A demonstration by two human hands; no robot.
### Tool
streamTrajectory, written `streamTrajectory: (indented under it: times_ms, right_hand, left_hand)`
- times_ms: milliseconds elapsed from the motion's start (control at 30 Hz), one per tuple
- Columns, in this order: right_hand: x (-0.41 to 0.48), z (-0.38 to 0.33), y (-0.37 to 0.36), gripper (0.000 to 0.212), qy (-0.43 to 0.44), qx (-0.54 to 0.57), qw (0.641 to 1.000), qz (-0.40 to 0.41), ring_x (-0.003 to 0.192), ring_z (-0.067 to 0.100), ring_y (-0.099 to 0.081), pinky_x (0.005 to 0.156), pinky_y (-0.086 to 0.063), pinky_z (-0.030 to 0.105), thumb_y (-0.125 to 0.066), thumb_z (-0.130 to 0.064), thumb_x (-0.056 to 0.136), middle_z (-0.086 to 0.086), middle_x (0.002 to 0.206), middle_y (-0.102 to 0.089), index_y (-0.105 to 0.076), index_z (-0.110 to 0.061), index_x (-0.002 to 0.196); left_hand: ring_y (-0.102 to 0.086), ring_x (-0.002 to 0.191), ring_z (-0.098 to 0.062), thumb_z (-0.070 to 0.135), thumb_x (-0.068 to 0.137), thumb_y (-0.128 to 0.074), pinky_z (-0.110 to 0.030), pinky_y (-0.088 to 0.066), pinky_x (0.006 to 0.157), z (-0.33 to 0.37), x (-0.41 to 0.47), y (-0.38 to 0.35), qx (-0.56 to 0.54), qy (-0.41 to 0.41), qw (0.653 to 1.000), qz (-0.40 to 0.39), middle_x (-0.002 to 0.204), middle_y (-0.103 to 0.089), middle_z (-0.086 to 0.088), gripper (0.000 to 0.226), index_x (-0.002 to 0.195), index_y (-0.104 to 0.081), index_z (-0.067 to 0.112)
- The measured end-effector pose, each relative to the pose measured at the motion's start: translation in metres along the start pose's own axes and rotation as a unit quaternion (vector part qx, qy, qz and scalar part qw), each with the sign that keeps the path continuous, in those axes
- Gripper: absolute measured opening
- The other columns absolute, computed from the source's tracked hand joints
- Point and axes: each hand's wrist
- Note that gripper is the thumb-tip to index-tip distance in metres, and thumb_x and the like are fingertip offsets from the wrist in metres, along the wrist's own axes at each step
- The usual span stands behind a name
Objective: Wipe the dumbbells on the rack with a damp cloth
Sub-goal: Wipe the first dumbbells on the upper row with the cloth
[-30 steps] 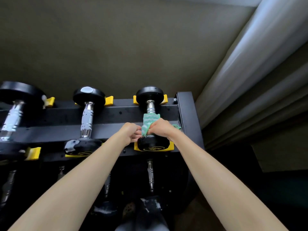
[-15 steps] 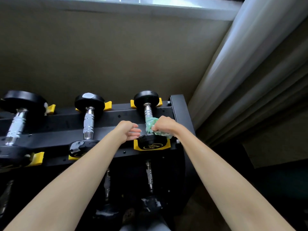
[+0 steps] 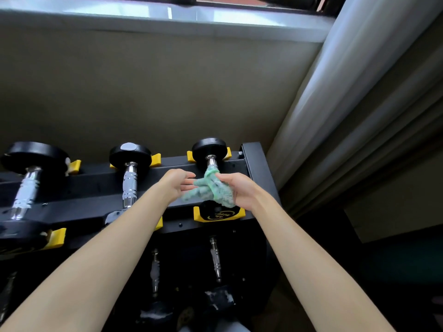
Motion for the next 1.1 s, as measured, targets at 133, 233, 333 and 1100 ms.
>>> streamTrajectory:
  times_ms: [133, 233, 333, 1100]
  right_hand:
    - [-0.008, 0.005, 0.007, 0.047, 0.043, 0.199, 0.975, -0.091, 0.101, 0.031, -0.066, 0.087, -0.053, 0.042, -0.036, -0.030, 0.098, 0.022, 0.116, -0.064, -0.066, 0.004, 0.111]
    - [-0.013, 0.003, 0.017, 0.046, 0.079, 0.257, 0.956, -0.119, 0.102, 0.037, -0.065, 0.083, -0.055, 0.050, -0.041, -0.029, 0.086, 0.024, 0.117, -0.062, -0.069, 0.001, 0.108]
    - [-0.022, -0.004, 0.029, 0.053, 0.071, 0.233, 0.960, -0.139, 0.111, 0.038, -0.060, 0.090, -0.052, 0.049, -0.049, -0.019, 0.074, 0.024, 0.126, -0.057, -0.060, 0.001, 0.122]
    - [-0.015, -0.019, 0.053, 0.065, 0.052, 0.304, 0.951, 0.017, 0.108, 0.038, -0.056, 0.098, -0.038, 0.053, -0.035, -0.052, 0.094, 0.028, 0.117, -0.060, -0.060, 0.005, 0.115]
  left_hand:
    - [-0.061, 0.084, -0.024, 0.047, 0.099, -0.032, -0.029, -0.048, 0.075, 0.005, -0.010, 0.002, 0.013, 0.000, 0.991, -0.132, 0.094, -0.066, -0.016, 0.057, 0.097, -0.064, 0.000]
    - [-0.063, 0.106, -0.028, 0.062, 0.092, -0.030, -0.035, -0.050, 0.083, 0.010, -0.021, 0.004, 0.081, 0.005, 0.962, -0.261, 0.114, -0.068, -0.014, 0.072, 0.113, -0.065, 0.002]
    - [-0.066, 0.095, -0.023, 0.027, 0.095, -0.047, -0.032, -0.054, 0.077, 0.017, -0.029, -0.004, 0.072, -0.107, 0.974, -0.186, 0.108, -0.069, -0.010, 0.029, 0.112, -0.063, 0.008]
    - [-0.065, 0.095, -0.007, 0.003, 0.065, -0.043, -0.016, -0.048, 0.082, 0.032, -0.052, -0.056, 0.320, -0.307, 0.859, -0.256, 0.097, -0.074, -0.003, 0.034, 0.076, -0.075, 0.008]
Point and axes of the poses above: each hand's wrist, its own x-axis towards the middle knuckle, its own y-axis out of the back of the hand, z = x × y
